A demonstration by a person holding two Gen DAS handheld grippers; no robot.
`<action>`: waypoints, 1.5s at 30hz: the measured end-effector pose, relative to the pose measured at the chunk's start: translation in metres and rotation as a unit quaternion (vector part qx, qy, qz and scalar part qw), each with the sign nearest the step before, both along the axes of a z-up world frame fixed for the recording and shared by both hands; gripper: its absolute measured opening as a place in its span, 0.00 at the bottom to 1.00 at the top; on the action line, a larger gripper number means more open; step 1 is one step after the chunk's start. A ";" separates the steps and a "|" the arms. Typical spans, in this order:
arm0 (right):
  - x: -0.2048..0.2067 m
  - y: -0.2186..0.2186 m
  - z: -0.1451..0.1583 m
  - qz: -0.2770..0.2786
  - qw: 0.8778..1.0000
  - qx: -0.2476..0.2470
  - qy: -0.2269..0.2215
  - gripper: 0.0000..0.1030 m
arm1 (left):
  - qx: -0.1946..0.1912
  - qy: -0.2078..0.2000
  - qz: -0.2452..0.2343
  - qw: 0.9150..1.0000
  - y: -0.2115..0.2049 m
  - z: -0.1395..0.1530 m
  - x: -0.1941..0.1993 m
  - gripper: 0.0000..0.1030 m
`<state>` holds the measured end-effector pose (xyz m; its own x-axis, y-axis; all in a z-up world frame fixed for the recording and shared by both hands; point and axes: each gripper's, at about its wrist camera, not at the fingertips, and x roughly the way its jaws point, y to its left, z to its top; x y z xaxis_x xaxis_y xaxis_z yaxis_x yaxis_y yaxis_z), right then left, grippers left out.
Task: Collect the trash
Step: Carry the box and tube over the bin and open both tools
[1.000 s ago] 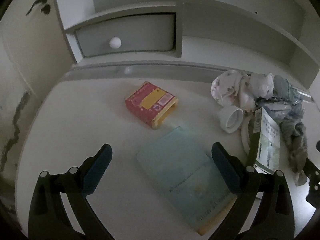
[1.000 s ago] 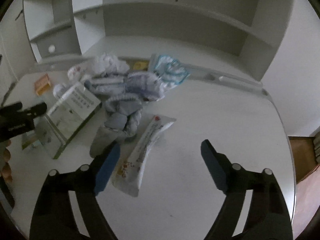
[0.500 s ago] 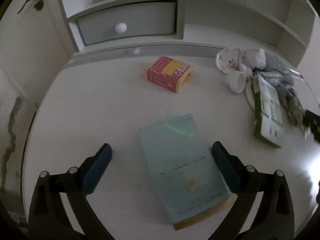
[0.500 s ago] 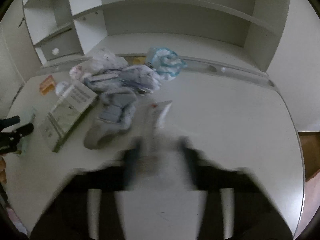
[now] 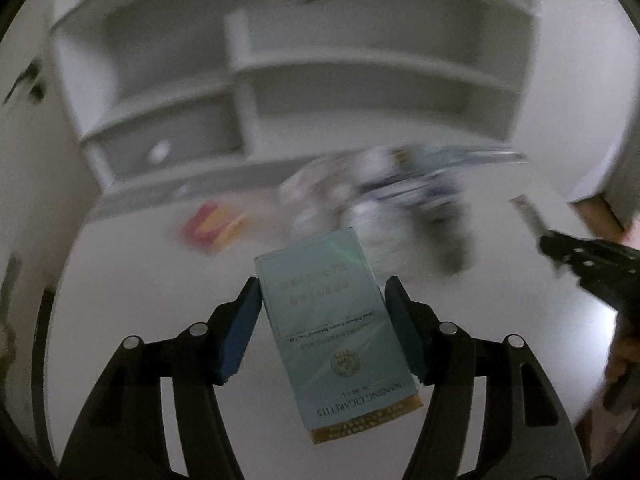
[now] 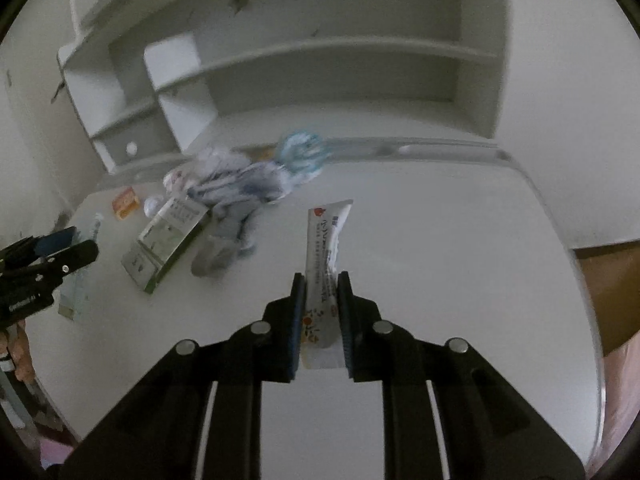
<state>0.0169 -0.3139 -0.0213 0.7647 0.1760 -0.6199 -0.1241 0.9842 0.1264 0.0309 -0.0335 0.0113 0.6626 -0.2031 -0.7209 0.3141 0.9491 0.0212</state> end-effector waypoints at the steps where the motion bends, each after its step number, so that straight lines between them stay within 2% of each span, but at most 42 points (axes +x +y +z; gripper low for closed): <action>1: -0.011 -0.014 0.006 -0.010 1.000 0.010 -0.009 0.16 | -0.002 -0.007 -0.018 1.000 -0.016 0.006 -0.005 0.60; 3: -0.031 -0.043 0.015 -0.031 0.999 0.023 -0.022 0.16 | -0.003 -0.020 -0.073 0.997 -0.065 0.018 -0.022 0.60; 5: -0.056 -0.080 0.022 -0.063 0.997 0.035 -0.033 0.16 | -0.006 -0.024 -0.132 0.991 -0.114 0.022 -0.040 0.60; 8: -0.107 -0.151 0.026 -0.124 0.989 0.067 -0.039 0.16 | -0.014 -0.026 -0.219 0.975 -0.192 0.021 -0.081 0.60; 11: -0.160 -0.215 0.015 -0.192 0.978 0.080 -0.030 0.16 | -0.024 -0.011 -0.309 0.951 -0.266 0.012 -0.128 0.60; 12: -0.179 -0.237 0.006 -0.217 0.972 0.087 -0.020 0.16 | -0.025 -0.006 -0.338 0.941 -0.291 0.008 -0.146 0.60; 13: -0.191 -0.254 -0.003 -0.233 0.968 0.097 -0.011 0.16 | -0.025 -0.005 -0.356 0.934 -0.306 0.005 -0.159 0.60; 14: -0.203 -0.271 -0.013 -0.247 0.963 0.108 0.000 0.16 | -0.026 -0.002 -0.388 0.921 -0.332 -0.001 -0.181 0.60; 16: -0.223 -0.305 -0.042 -0.279 0.951 0.128 0.032 0.16 | -0.024 0.008 -0.421 0.907 -0.359 -0.011 -0.206 0.60; 19: -0.232 -0.339 -0.091 -0.302 0.938 0.145 0.087 0.16 | -0.009 0.061 -0.473 0.879 -0.405 -0.053 -0.247 0.60; 21: -0.231 -0.358 -0.136 -0.312 0.925 0.167 0.135 0.16 | 0.009 0.093 -0.483 0.870 -0.421 -0.089 -0.262 0.60; 25: -0.222 -0.374 -0.231 -0.323 0.895 0.209 0.227 0.16 | 0.079 0.172 -0.459 0.868 -0.448 -0.195 -0.262 0.60; 26: -0.217 -0.371 -0.257 -0.318 0.888 0.209 0.257 0.16 | 0.091 0.207 -0.442 0.868 -0.453 -0.232 -0.252 0.60; 28: -0.208 -0.365 -0.290 -0.301 0.882 0.198 0.303 0.16 | 0.099 0.241 -0.423 0.868 -0.459 -0.267 -0.242 0.60; 30: -0.203 -0.357 -0.317 -0.286 0.875 0.198 0.338 0.16 | 0.115 0.246 -0.416 0.868 -0.457 -0.296 -0.225 0.60; 32: -0.201 -0.354 -0.325 -0.283 0.872 0.195 0.348 0.16 | 0.132 0.244 -0.424 0.862 -0.459 -0.309 -0.227 0.59; 34: -0.202 -0.353 -0.326 -0.282 0.872 0.201 0.345 0.16 | 0.127 0.263 -0.414 0.862 -0.459 -0.315 -0.221 0.59; 41: -0.206 -0.354 -0.327 -0.281 0.872 0.216 0.338 0.16 | 0.126 0.269 -0.411 0.862 -0.461 -0.318 -0.224 0.59; 45: -0.200 -0.356 -0.326 -0.279 0.873 0.218 0.336 0.16 | 0.132 0.257 -0.421 0.859 -0.465 -0.311 -0.231 0.59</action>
